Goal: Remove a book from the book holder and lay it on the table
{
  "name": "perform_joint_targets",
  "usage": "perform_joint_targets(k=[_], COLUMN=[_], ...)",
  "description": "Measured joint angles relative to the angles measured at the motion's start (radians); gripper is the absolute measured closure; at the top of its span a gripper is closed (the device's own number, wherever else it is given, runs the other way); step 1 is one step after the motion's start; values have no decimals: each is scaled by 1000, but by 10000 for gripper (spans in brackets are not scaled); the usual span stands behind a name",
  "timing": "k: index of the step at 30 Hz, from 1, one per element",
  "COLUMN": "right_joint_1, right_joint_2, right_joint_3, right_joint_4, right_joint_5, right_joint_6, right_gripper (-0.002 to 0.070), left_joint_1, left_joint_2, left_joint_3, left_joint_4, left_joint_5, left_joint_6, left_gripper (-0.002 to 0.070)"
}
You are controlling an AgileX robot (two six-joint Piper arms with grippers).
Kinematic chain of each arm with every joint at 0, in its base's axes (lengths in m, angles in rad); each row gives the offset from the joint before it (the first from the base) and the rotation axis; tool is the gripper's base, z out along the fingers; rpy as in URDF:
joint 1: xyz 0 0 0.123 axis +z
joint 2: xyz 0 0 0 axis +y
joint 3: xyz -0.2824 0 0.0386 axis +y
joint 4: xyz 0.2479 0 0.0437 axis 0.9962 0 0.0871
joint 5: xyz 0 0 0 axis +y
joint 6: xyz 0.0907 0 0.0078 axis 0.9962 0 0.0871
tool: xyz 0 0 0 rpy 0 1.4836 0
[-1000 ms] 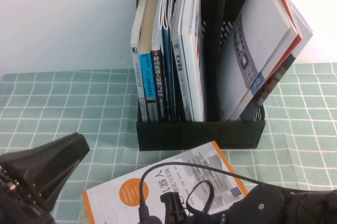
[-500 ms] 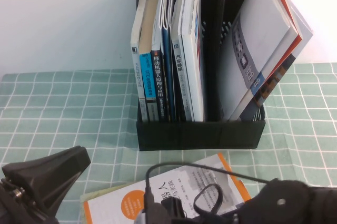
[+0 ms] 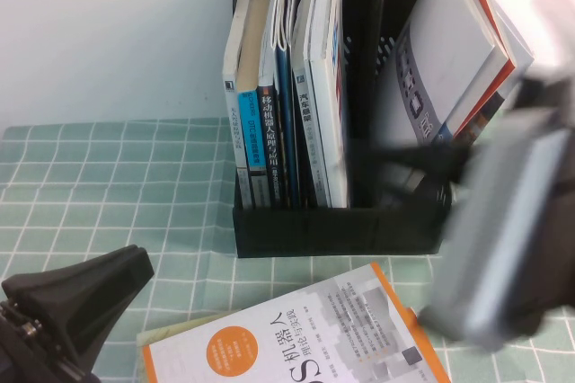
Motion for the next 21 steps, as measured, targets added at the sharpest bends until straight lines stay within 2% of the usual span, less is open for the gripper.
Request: perform_joint_targets(k=[2, 5, 10, 13, 18, 21], right_joint_1=[0, 0, 0, 0, 0, 0], right_joint_2=[-89, -198, -326, -405, -598, -726], right_joint_3=[0, 0, 0, 0, 53, 138], right_joint_4=[76, 271, 528, 723, 1008, 1083], right_joint_5=[99, 274, 791, 998, 1009, 944], right_joint_6=[-96, -345, -720, -827, -845, -832], right_gripper=[650, 669, 676, 676, 677, 677], left_joint_1=[0, 0, 0, 0, 0, 0], left_joint_2=[0, 0, 0, 0, 0, 0], left_joint_3=[0, 0, 0, 0, 0, 0], left_joint_4=[-1, -1, 1, 1, 1, 1], left_joint_5=[-3, -3, -3, -3, -3, -3], left_joint_6=[2, 4, 6, 7, 7, 7], left_gripper=[678, 678, 678, 678, 678, 678])
